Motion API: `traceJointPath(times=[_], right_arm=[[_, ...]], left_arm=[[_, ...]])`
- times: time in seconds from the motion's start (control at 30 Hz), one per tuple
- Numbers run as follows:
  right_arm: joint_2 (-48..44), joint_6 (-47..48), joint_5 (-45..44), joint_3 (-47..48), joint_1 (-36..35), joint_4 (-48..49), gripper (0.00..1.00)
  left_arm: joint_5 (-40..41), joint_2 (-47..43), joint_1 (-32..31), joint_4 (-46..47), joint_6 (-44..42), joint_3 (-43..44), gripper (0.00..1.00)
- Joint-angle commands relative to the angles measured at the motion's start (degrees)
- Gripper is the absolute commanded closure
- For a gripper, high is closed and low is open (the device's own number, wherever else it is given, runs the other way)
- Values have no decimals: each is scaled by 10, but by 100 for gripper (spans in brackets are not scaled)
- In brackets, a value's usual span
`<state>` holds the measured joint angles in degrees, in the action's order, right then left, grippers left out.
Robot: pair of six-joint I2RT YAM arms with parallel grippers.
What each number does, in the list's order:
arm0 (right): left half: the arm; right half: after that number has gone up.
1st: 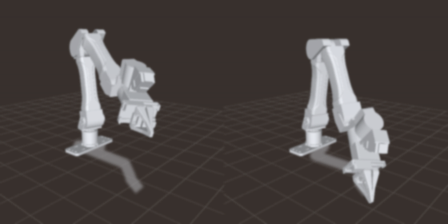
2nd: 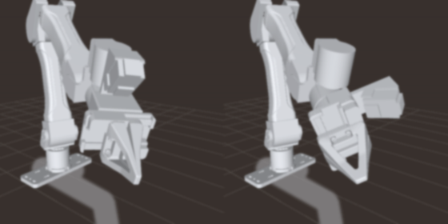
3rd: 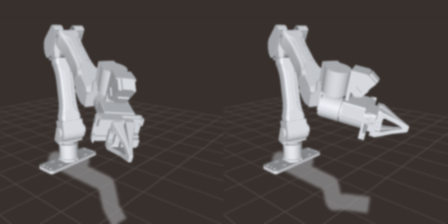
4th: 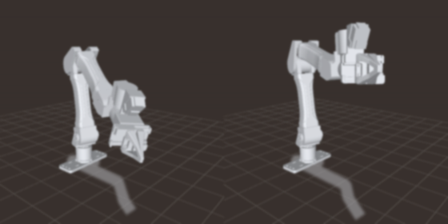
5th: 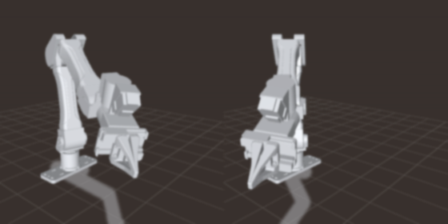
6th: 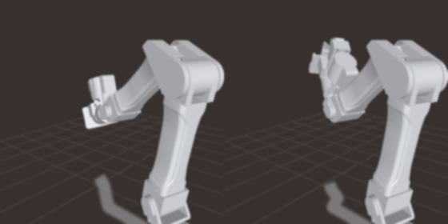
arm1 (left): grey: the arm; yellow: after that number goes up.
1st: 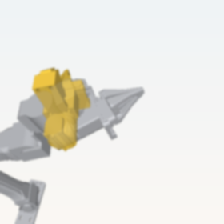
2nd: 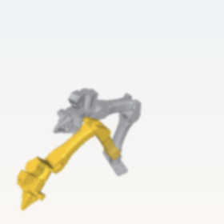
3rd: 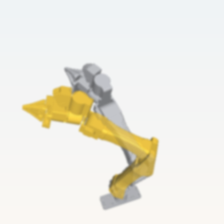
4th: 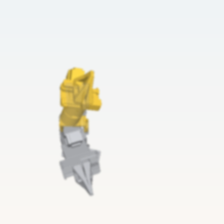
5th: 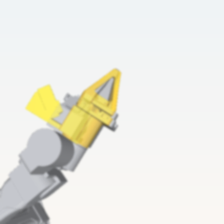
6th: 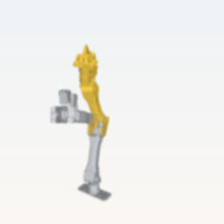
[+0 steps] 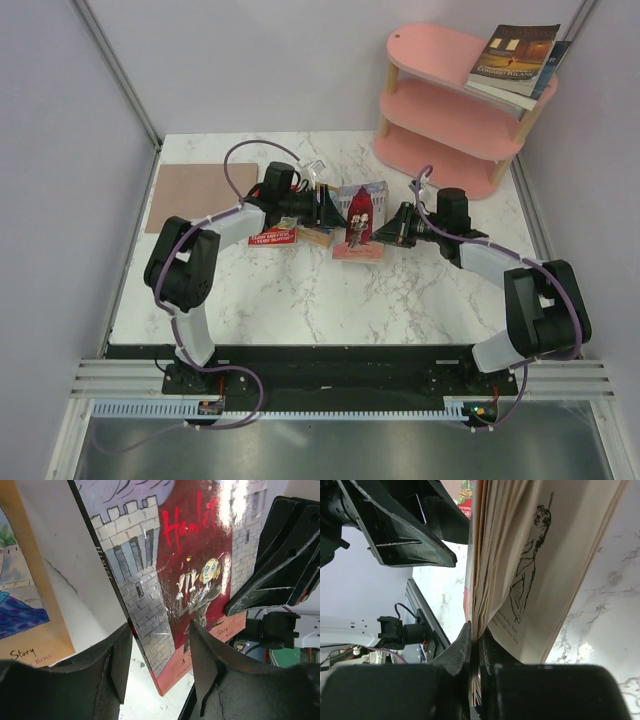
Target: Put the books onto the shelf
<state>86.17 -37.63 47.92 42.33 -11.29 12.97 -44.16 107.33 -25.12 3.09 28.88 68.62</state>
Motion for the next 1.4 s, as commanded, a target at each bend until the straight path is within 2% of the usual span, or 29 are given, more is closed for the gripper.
traceJointPath(times=[0.0, 0.23, 0.33, 0.53, 0.67, 0.8, 0.9, 0.93, 0.97, 1.0, 1.03, 1.07, 1.1, 1.17, 1.2, 1.23, 1.27, 1.37], right_arm=[[-17, -35, 60, -13, 0, 83, 97], [-36, -61, 86, -24, -1, 117, 95], [-38, -71, 101, -27, -3, 129, 94], [-50, -97, 135, -45, -3, 173, 92], [-78, -97, 146, -48, -3, 179, 90], [-98, -107, 158, -51, -3, 195, 88], [-103, -110, 162, -52, -3, 198, 86], [-101, -111, 163, -54, -3, 199, 86], [-99, -109, 164, -56, -3, 198, 85], [-96, -107, 162, -58, -3, 196, 85], [-89, -100, 163, -60, -3, 189, 84], [-86, -96, 160, -62, -5, 183, 82], [-82, -85, 151, -60, -5, 168, 79], [-74, -21, 121, -52, -7, 76, 71], [-72, 7, 104, -42, -6, 43, 58], [-71, 33, 72, -35, -5, -44, 52], [-71, 65, 52, -31, -5, -66, 47], [-80, 42, 3, -51, -1, -68, 36]], left_arm=[[-28, 5, -19, 82, 35, 1, 44], [-29, 13, -30, 109, 56, -9, 44], [-48, 21, -33, 150, 85, -15, 44], [-102, 24, -35, 298, 165, -51, 44], [-109, 17, -35, 315, 168, -67, 39], [-114, 15, -34, 330, 172, -84, 28], [-133, 18, -34, 387, 202, -97, 25], [-140, 20, -32, 434, 234, -100, 26], [-153, 24, -33, 467, 254, -102, 33], [-161, 36, -32, 499, 304, -100, 48], [-170, 45, -33, 571, 334, -97, 81], [-180, 53, -33, 611, 367, -94, 93], [-181, 62, -33, 647, 436, -89, 98], [-182, 85, -33, 756, 499, -80, 98], [-180, 90, -33, 785, 546, -70, 98], [-177, 96, -32, 802, 562, -67, 98], [-175, 94, -32, 819, 572, -63, 98], [-172, 78, -32, 808, 574, -57, 98]])
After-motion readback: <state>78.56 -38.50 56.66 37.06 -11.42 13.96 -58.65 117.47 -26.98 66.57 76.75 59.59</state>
